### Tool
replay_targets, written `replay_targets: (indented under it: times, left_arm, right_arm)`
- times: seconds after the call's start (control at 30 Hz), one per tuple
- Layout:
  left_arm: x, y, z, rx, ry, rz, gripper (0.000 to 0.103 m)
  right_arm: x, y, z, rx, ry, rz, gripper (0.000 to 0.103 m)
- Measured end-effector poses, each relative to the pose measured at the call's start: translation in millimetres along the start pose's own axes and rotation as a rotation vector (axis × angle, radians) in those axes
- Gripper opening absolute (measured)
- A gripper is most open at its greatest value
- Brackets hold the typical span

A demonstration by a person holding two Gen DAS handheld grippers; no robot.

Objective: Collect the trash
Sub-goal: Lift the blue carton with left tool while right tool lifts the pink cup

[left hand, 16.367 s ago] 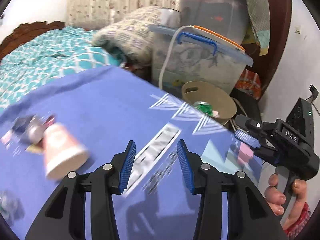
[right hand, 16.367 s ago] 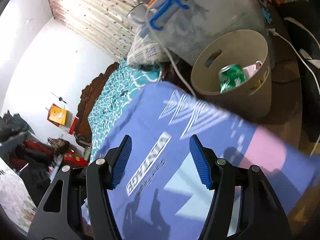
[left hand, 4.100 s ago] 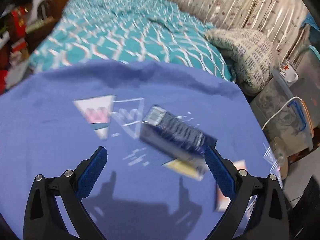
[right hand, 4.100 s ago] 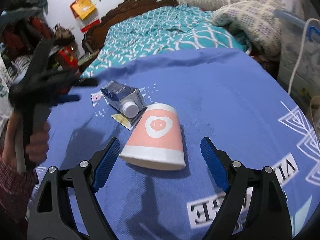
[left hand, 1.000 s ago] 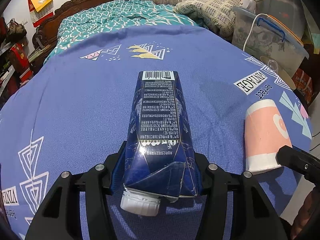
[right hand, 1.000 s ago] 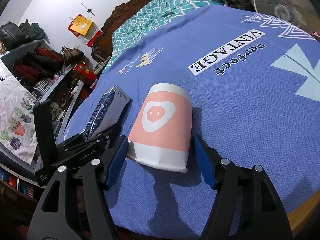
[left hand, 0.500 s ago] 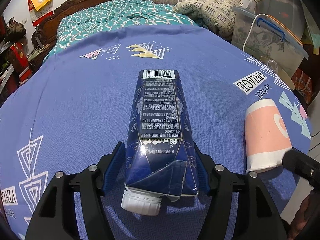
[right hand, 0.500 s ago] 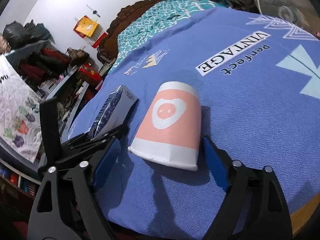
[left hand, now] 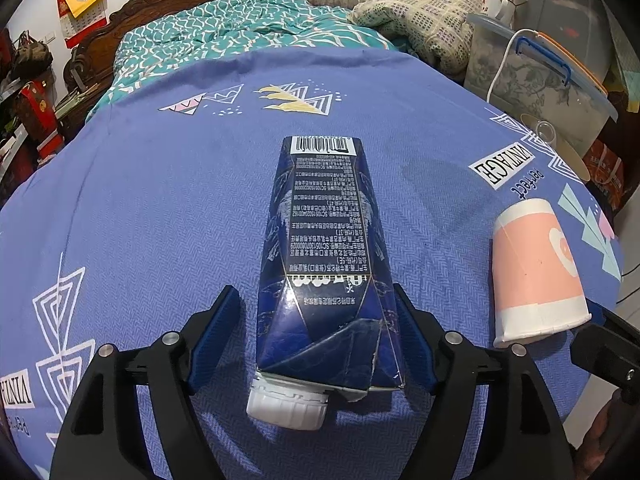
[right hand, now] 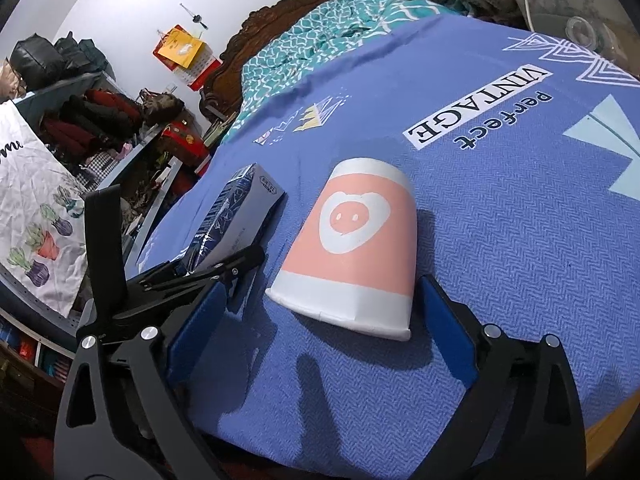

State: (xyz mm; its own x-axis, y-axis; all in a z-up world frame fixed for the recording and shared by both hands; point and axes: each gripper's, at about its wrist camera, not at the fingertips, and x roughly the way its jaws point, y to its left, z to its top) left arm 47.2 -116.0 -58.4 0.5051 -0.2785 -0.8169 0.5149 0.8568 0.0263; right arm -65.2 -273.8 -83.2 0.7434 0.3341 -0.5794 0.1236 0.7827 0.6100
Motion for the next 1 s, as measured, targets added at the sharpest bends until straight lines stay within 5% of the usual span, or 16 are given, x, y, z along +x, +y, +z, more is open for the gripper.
replay_targets:
  times: [0.5,1.0]
  left_arm:
    - [0,0,0,0.001,0.000,0.001,0.072]
    - [1,0,0,0.001,0.000,0.002,0.072]
  right_arm:
    - [-2,-2,-1,0.029,0.004,0.006,0.092]
    - [9,-2,0,0.054,0.037,0.030,0.058]
